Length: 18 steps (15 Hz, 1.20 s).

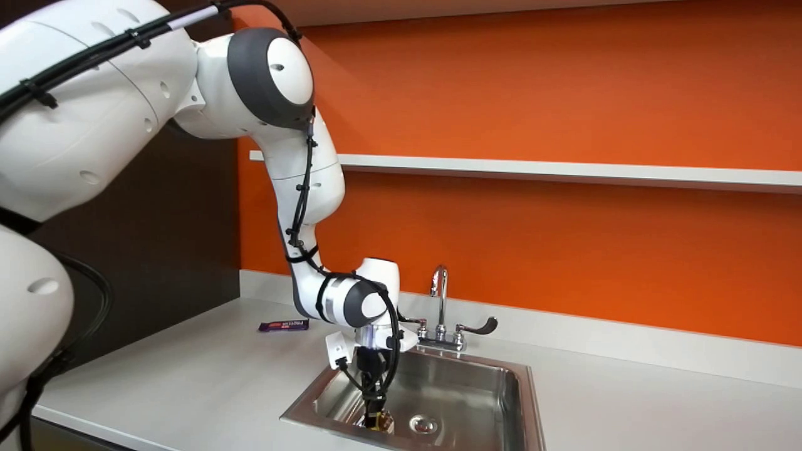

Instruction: Put the orange packet in the sink

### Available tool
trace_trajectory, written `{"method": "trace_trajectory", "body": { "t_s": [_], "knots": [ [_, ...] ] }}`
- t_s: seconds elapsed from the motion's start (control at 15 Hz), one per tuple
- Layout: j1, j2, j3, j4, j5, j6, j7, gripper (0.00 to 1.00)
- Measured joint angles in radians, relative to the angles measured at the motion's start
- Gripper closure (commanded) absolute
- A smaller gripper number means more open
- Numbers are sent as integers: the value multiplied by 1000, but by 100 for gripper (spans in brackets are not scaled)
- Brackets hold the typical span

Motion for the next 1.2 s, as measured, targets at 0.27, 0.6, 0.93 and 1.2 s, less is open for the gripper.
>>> {"method": "trace_trajectory", "body": {
  "t_s": [0.27,0.6,0.93,1.2],
  "knots": [
    [0,0,0,0,1,0,0,65],
    [7,-13,-5,6,-1,0,-5,28],
    [44,-98,-30,6,-51,-31,-30,0],
    [71,-196,-30,-10,-114,-120,-80,0]
  ]
}}
